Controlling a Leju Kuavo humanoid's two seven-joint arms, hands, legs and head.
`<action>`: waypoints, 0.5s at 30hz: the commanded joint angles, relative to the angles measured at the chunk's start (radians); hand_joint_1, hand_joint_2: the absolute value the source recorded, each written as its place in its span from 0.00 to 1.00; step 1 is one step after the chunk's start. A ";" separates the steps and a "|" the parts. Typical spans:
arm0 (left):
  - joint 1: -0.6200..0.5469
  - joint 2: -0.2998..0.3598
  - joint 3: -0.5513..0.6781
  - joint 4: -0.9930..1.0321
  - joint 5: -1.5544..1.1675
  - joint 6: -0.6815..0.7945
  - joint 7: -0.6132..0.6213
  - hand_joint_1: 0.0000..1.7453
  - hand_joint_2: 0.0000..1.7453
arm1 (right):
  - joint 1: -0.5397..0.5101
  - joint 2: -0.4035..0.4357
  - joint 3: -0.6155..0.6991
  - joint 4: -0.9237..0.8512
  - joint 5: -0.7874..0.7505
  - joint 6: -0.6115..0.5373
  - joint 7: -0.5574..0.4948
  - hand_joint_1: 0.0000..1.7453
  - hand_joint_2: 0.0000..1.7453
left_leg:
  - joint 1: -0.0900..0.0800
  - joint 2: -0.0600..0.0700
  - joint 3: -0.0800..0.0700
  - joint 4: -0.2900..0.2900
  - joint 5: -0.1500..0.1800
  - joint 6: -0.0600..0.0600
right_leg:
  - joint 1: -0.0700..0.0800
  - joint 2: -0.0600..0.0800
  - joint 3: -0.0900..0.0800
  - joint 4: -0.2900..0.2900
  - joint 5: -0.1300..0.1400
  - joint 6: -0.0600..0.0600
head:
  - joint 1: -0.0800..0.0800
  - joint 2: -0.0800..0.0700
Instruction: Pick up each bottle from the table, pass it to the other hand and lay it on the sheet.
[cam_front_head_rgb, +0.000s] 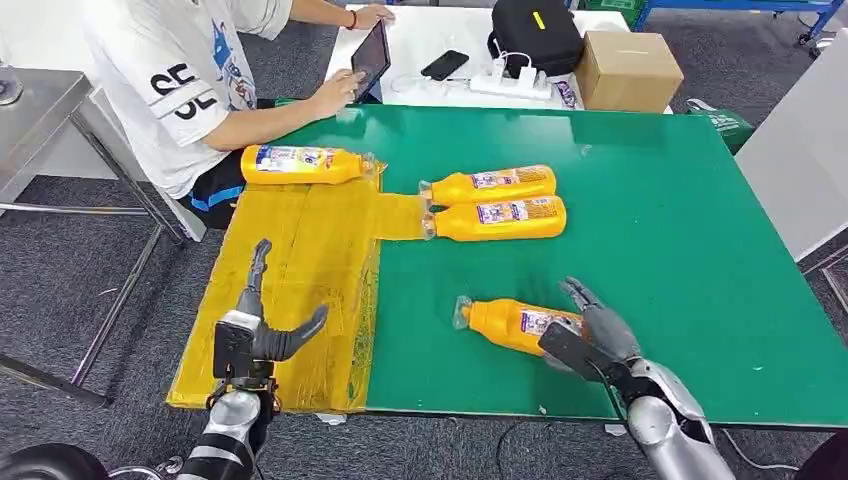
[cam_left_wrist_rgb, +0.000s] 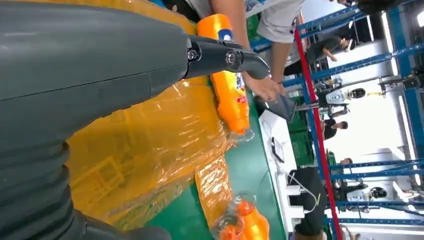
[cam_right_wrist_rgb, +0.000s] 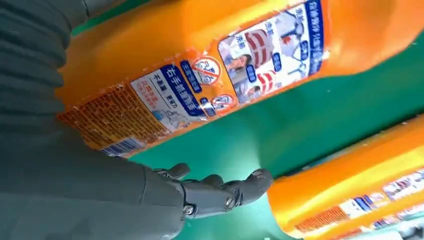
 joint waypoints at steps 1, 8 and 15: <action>-0.082 -0.003 -0.024 0.145 0.029 -0.036 0.009 0.00 1.00 | -0.063 -0.205 0.114 0.100 -0.088 0.201 0.065 0.00 1.00 | 0.001 -0.003 0.003 0.000 -0.001 0.000 | 0.001 -0.004 0.004 -0.001 -0.001 -0.001 | 0.000 0.000; -0.114 -0.012 -0.029 0.205 0.053 -0.042 0.018 0.00 1.00 | -0.194 -0.289 0.234 0.143 -0.139 0.326 0.093 0.00 1.00 | 0.000 0.000 0.004 0.000 -0.001 0.000 | 0.001 -0.002 0.006 -0.002 0.000 -0.001 | 0.000 0.000; -0.143 -0.015 -0.044 0.259 0.067 -0.038 0.024 0.00 1.00 | -0.282 -0.336 0.381 0.211 -0.203 0.380 0.132 0.00 1.00 | -0.002 0.002 0.003 0.000 -0.001 0.000 | -0.001 0.000 0.004 -0.001 0.001 0.000 | 0.000 0.000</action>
